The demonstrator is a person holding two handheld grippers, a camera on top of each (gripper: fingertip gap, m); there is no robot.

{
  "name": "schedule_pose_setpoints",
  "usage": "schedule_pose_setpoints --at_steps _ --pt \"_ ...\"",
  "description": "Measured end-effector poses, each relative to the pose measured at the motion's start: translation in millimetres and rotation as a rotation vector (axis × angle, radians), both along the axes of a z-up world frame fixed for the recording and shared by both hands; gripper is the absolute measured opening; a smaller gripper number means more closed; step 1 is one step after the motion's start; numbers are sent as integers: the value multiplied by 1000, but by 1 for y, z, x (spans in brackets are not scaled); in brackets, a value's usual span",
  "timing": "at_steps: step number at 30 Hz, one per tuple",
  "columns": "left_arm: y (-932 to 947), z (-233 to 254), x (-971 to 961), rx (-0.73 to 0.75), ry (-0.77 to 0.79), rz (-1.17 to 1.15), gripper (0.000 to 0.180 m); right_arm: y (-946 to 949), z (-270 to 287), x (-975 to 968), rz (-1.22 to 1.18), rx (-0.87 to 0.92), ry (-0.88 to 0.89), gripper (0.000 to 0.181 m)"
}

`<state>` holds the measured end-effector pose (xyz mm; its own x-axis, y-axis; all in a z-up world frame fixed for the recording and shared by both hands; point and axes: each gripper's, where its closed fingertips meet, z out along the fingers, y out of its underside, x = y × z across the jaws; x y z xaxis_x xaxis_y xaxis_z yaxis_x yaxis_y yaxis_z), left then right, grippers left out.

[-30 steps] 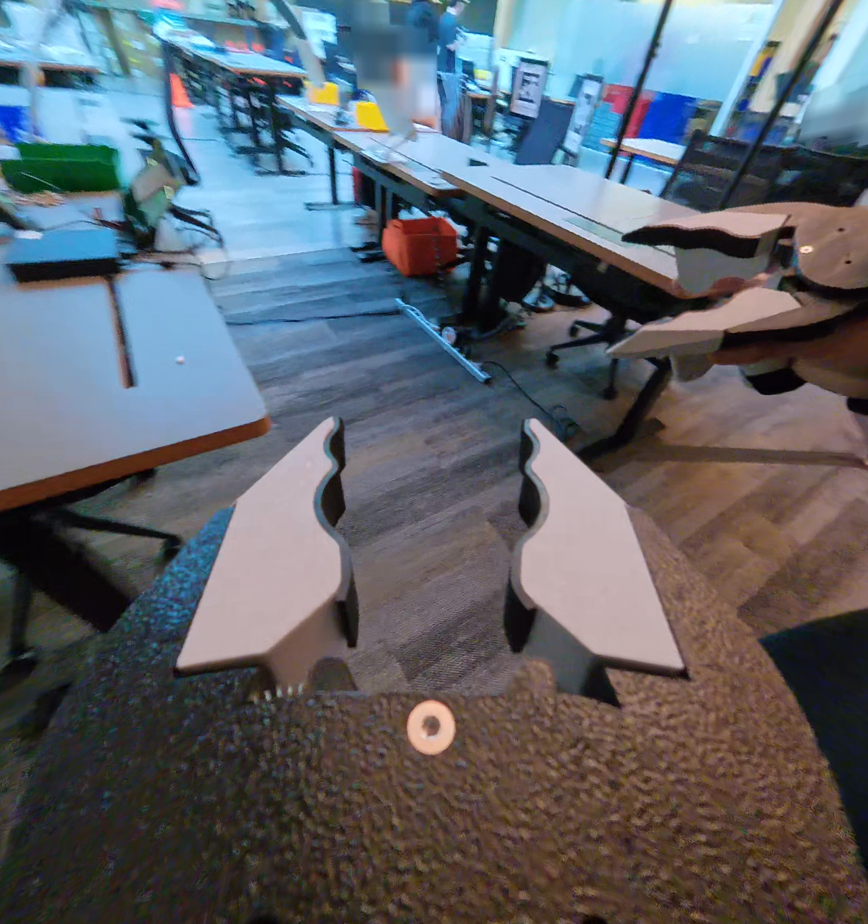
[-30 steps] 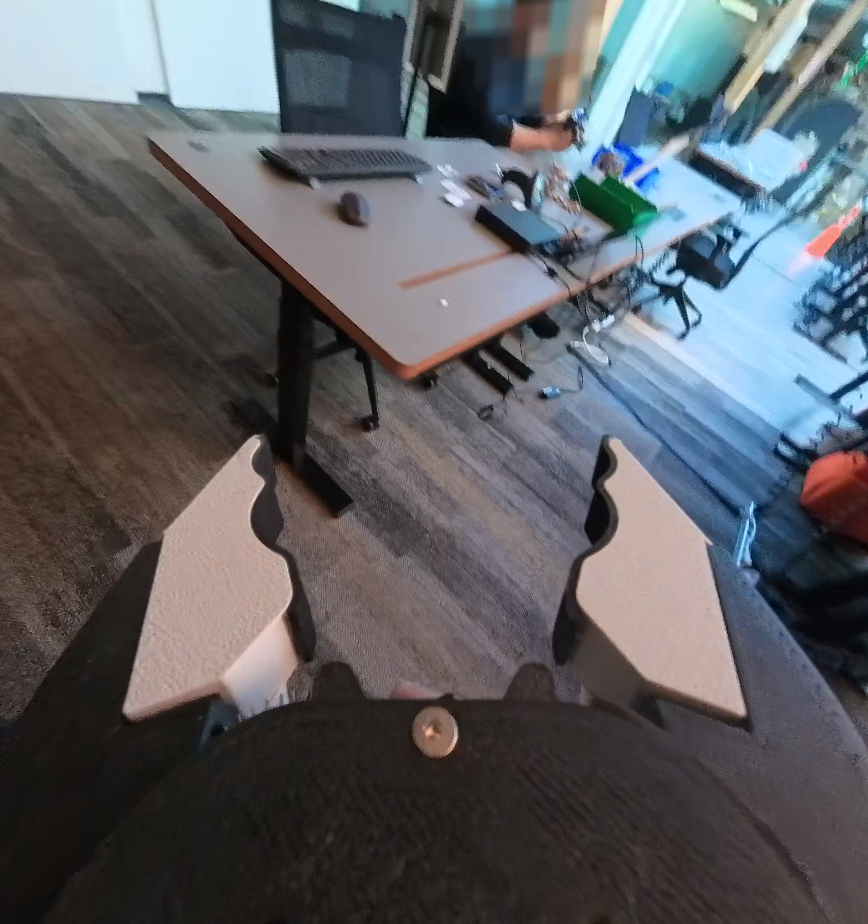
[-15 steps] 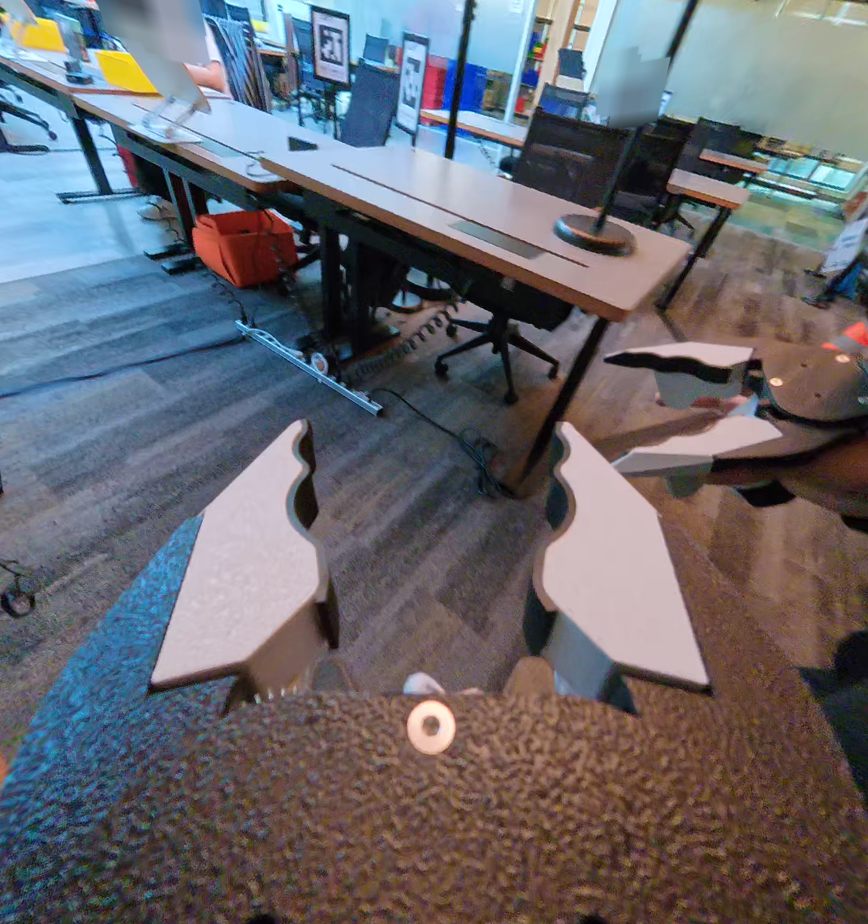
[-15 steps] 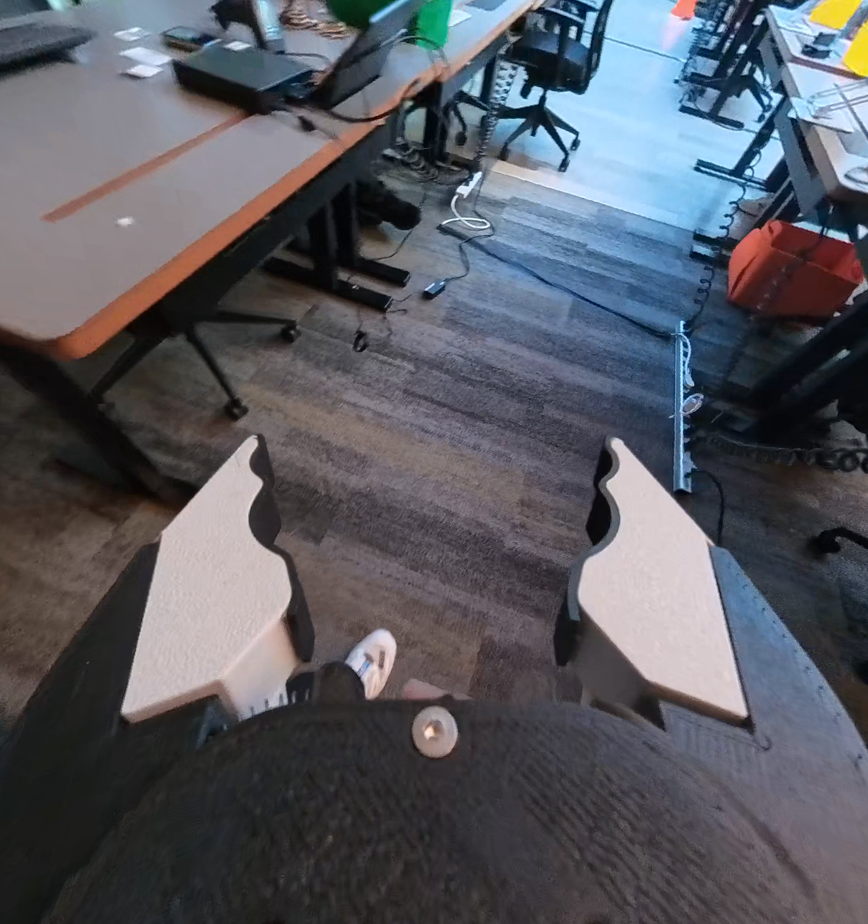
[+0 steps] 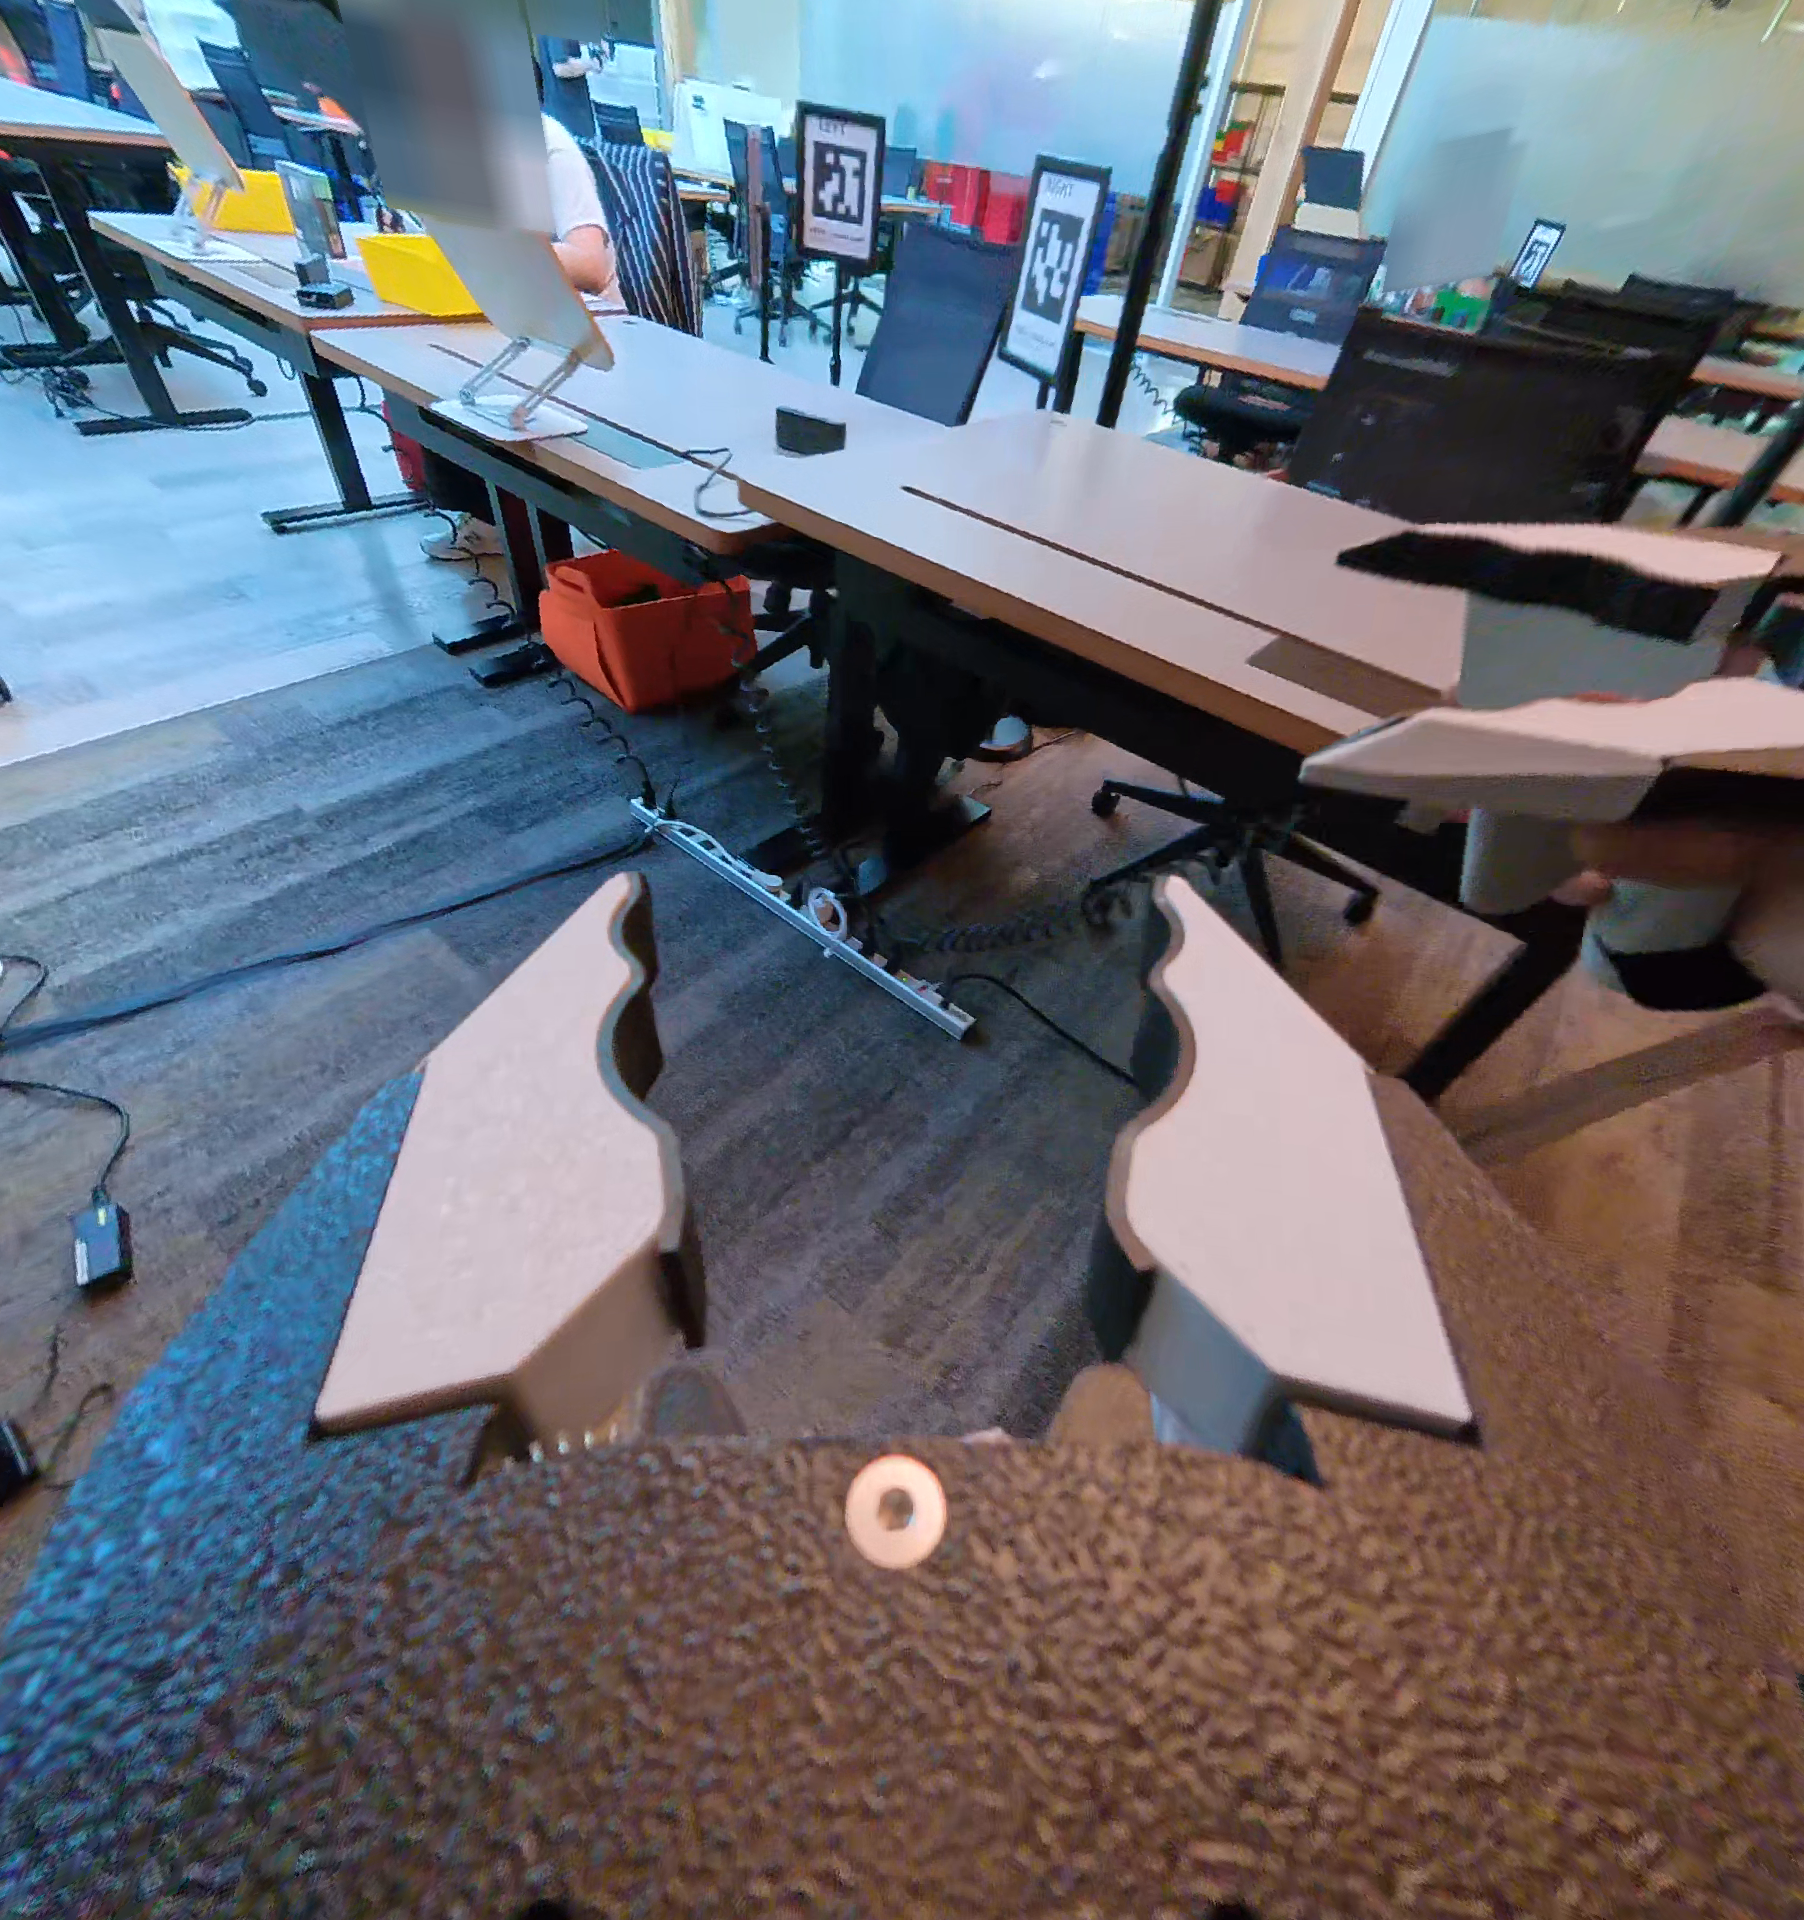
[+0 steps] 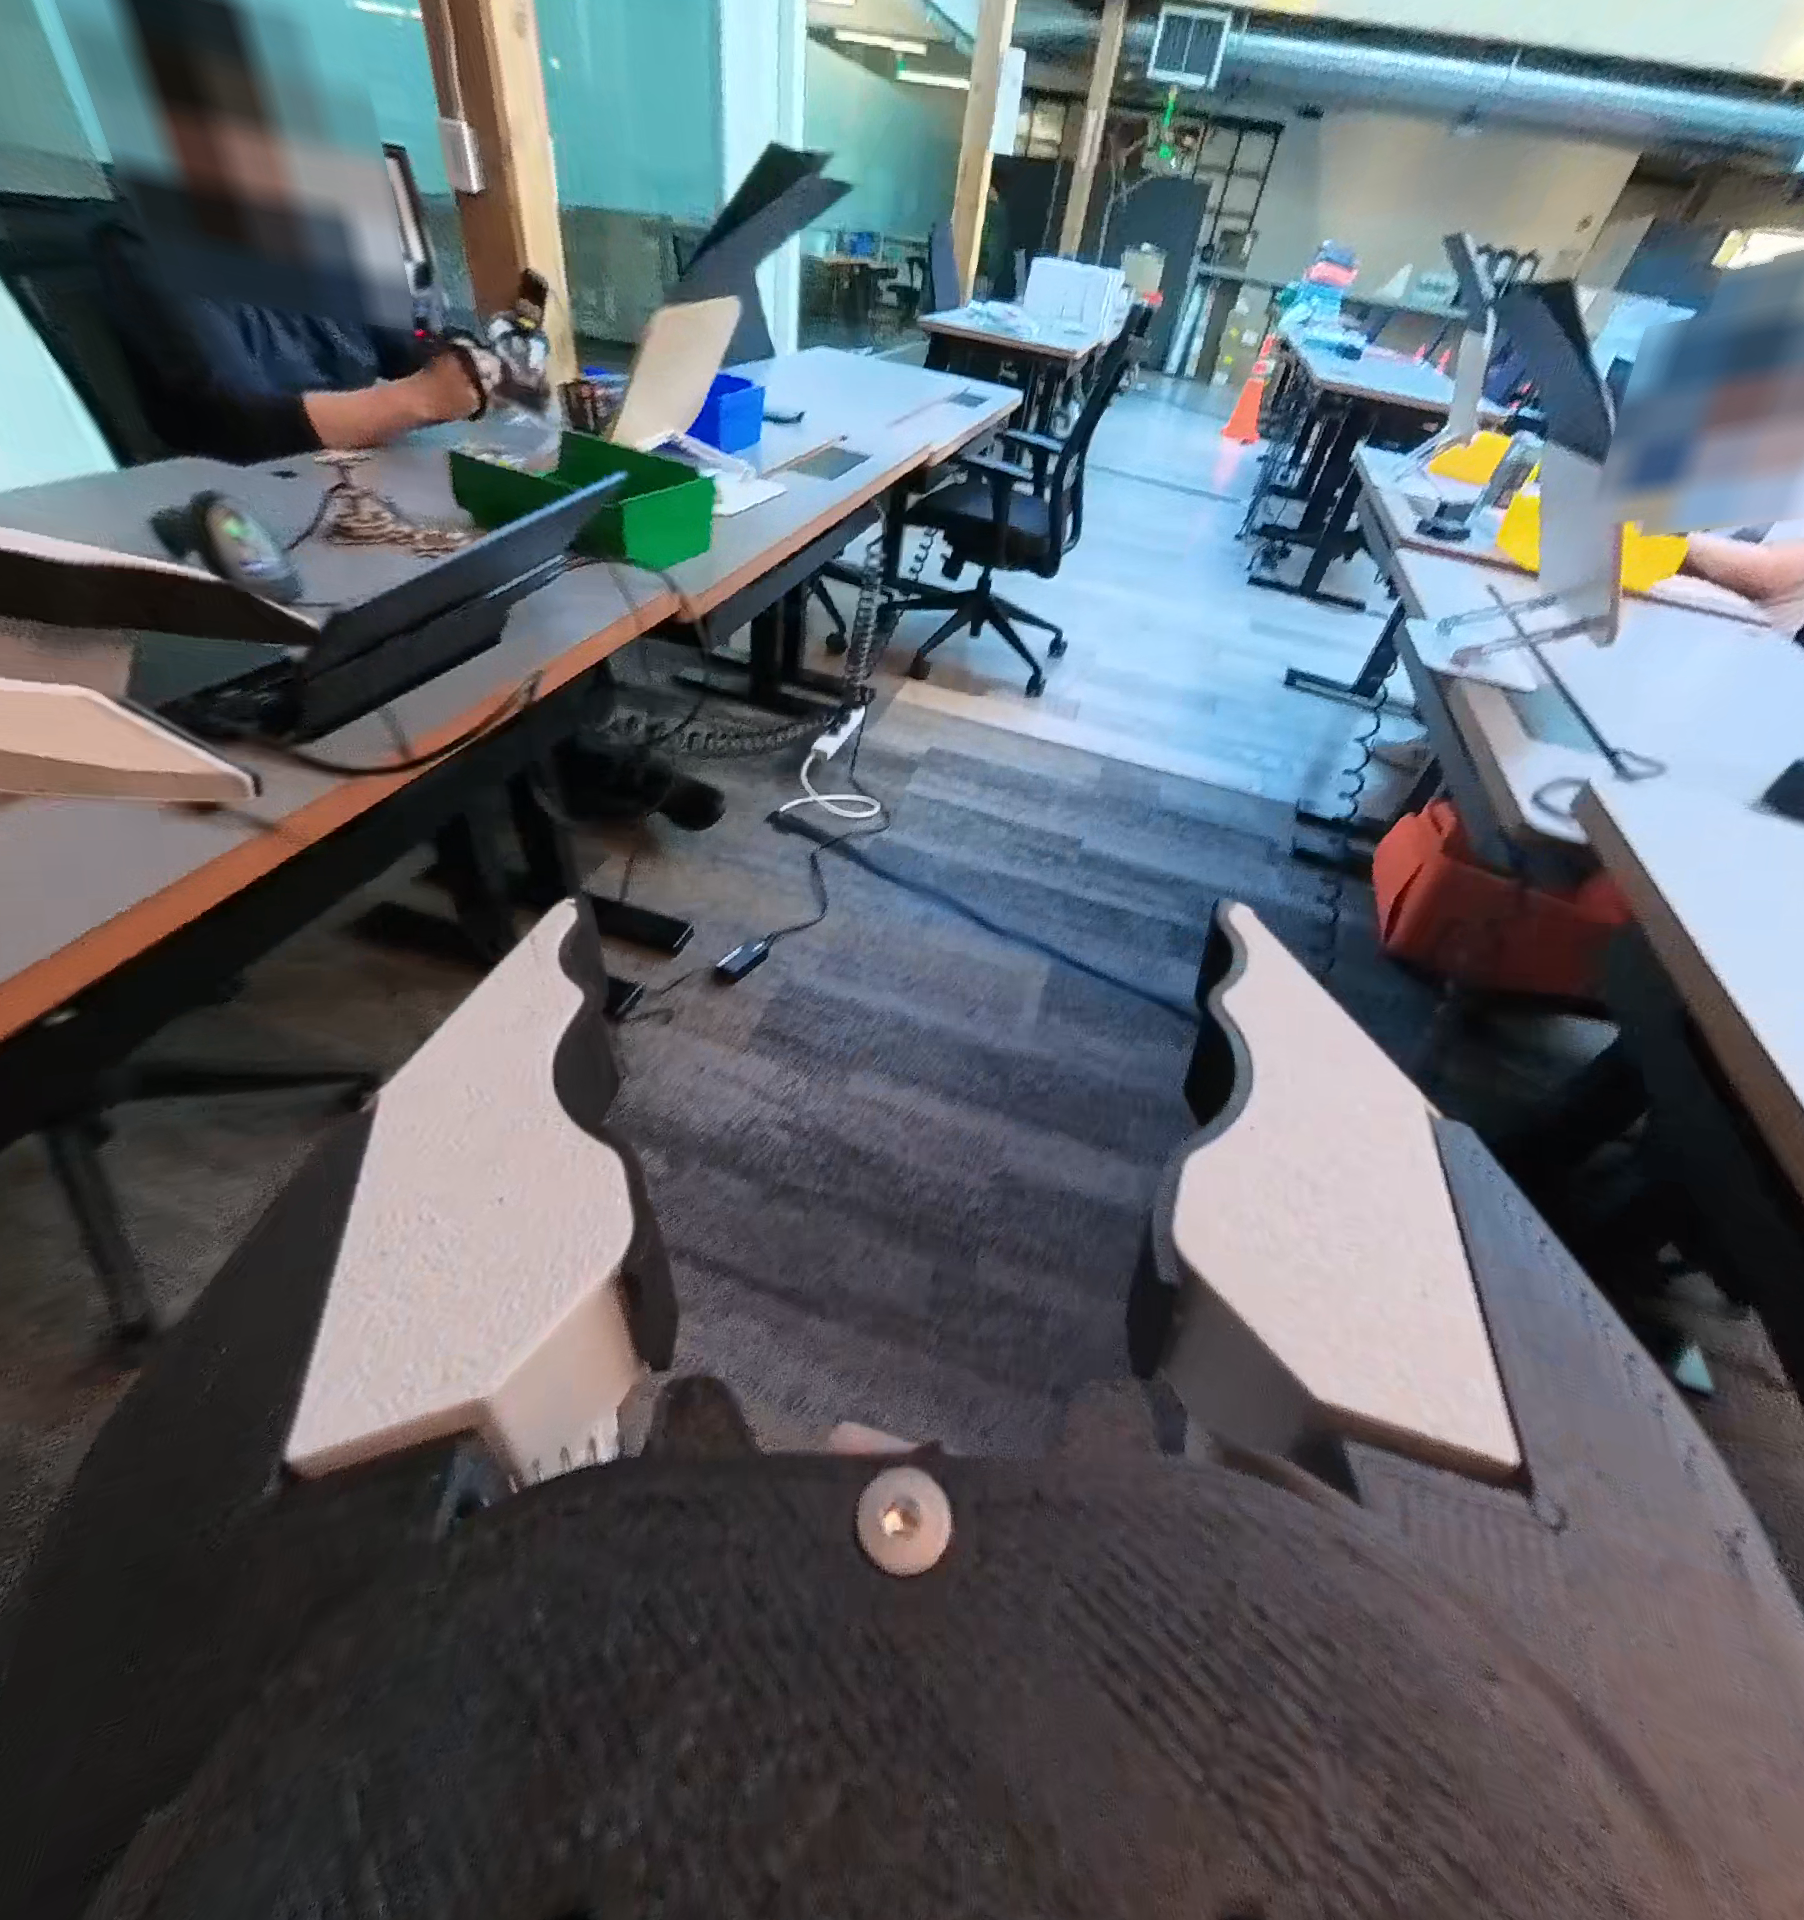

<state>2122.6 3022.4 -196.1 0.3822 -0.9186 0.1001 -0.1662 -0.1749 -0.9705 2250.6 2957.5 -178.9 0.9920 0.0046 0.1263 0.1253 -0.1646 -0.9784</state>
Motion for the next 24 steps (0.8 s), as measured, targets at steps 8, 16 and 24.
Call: schedule_pose_setpoints --at_steps 8,16,24 --pt "274 3 126 11 -25 -5 98 244 13 155 -81 -29 -62 119" --pt "502 36 253 -30 -37 -43 116 434 0 276 -137 -87 -59 123" --pt "751 -10 357 -4 11 16 126 667 -75 385 -101 -154 -52 129"
